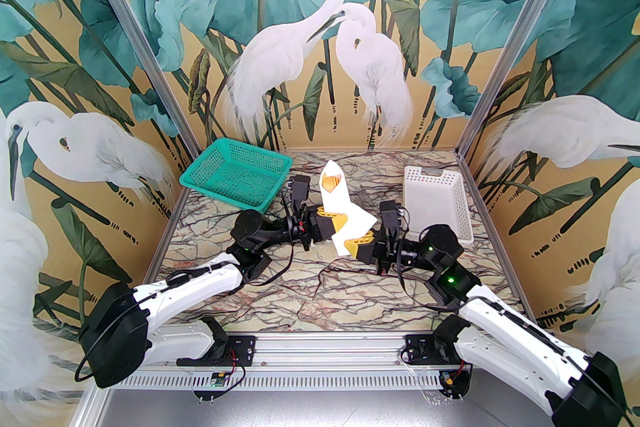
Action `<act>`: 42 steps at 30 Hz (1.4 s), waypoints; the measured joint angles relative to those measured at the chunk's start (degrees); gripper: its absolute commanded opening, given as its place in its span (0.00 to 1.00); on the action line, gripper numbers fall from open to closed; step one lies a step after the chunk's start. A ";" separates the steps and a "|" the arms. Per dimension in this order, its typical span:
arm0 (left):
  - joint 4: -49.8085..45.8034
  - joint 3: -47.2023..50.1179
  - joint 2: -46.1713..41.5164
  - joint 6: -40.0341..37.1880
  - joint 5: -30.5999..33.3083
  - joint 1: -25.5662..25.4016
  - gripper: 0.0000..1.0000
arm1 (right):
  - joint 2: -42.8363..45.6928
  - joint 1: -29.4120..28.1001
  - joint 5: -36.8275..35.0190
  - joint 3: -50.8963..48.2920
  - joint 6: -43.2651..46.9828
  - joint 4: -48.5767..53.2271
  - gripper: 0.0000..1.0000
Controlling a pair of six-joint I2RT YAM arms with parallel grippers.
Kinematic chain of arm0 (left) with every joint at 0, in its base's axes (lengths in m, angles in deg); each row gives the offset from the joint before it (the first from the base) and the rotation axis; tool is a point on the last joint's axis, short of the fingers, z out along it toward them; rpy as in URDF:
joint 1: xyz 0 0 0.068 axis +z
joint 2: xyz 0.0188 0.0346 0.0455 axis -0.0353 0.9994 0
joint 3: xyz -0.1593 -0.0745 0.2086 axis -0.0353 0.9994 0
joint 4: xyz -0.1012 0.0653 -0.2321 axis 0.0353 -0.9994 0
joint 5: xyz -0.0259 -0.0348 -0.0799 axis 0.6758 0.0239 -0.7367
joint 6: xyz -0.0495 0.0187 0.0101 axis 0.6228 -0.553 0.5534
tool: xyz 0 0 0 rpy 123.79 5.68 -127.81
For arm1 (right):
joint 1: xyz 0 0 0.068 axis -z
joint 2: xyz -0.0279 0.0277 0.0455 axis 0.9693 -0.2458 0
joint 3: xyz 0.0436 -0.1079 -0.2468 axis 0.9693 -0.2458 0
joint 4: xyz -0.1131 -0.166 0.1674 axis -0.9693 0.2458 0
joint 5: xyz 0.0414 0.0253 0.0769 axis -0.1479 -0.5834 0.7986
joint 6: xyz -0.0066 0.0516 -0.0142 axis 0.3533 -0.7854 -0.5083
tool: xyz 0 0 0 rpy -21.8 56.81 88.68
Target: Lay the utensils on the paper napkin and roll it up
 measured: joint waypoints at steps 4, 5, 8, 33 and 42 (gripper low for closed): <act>-0.37 0.00 -0.20 -0.17 0.46 0.00 0.00 | 3.32 -0.02 -0.22 0.61 2.51 4.00 0.64; -0.46 0.00 -0.31 -0.33 0.63 0.00 0.00 | 4.20 0.17 -0.24 0.98 2.86 5.18 0.68; -1.42 0.02 -1.38 -0.87 1.03 0.00 0.00 | 6.03 2.23 -0.22 2.51 3.34 6.97 0.80; -2.01 0.17 -4.31 -2.62 2.16 -0.04 0.00 | 0.46 6.38 -0.74 11.74 -3.89 -0.33 0.00; -1.92 0.17 -4.37 -2.62 2.14 -0.17 0.00 | -1.20 9.38 0.15 11.74 -5.31 -1.55 0.00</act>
